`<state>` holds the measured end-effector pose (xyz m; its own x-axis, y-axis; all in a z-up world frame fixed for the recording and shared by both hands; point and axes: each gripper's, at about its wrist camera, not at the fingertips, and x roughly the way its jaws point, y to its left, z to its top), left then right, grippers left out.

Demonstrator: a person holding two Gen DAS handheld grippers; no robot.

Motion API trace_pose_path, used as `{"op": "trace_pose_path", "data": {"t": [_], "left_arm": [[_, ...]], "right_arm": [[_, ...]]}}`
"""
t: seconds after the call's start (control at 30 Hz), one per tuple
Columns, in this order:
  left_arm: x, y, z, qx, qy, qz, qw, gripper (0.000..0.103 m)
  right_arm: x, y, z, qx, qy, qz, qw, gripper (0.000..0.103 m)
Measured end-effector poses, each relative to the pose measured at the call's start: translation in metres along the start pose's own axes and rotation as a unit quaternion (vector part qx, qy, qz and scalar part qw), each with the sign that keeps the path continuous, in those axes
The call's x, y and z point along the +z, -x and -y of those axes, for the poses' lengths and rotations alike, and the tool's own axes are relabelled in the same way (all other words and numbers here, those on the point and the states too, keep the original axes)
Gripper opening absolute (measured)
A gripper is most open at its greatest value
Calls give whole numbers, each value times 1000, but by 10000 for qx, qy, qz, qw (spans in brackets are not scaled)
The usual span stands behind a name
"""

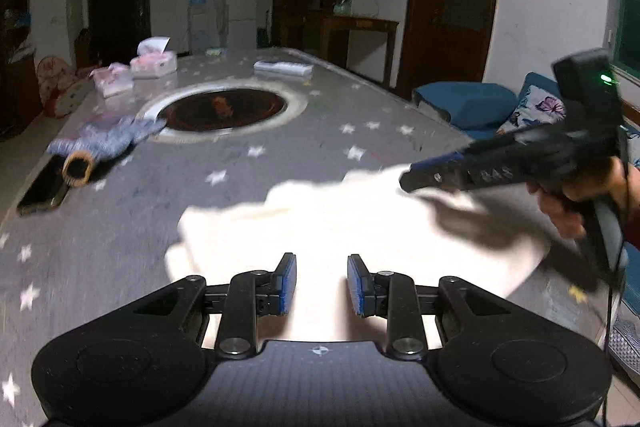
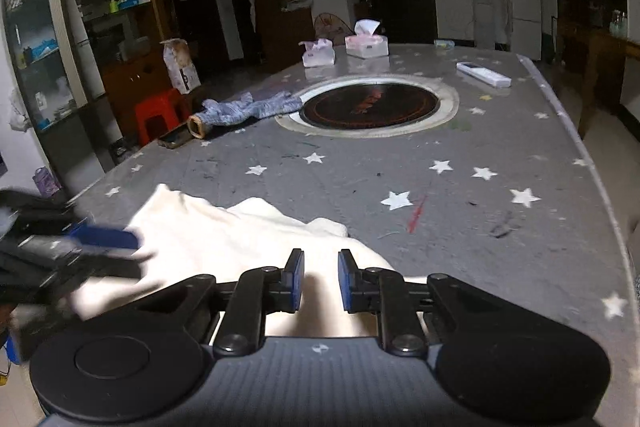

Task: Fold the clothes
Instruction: 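Pat and smooth the folded sweatshirt with both grippers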

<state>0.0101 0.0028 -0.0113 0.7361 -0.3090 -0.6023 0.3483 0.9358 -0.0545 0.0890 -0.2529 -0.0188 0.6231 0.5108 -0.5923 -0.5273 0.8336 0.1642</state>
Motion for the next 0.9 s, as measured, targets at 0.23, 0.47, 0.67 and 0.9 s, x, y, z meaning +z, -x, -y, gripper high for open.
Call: {"op": "trace_pose_path", "data": {"t": [0.23, 0.47, 0.67, 0.9], "left_arm": [[-11, 12, -33, 152, 556, 21, 9983, 30], [22, -14, -33, 27, 560, 153, 9983, 30], [41, -57, -39, 256, 700, -26, 9972, 30], [36, -67, -59, 776, 914, -143, 9927, 29]], "right_arm": [[-2, -15, 12, -231, -195, -131, 9995, 15], [0, -5, -11, -93, 81, -14, 9999, 19], [-2, -13, -20, 3, 59, -54, 10000, 23], [-5, -15, -11, -118, -69, -106, 9998, 23]]}}
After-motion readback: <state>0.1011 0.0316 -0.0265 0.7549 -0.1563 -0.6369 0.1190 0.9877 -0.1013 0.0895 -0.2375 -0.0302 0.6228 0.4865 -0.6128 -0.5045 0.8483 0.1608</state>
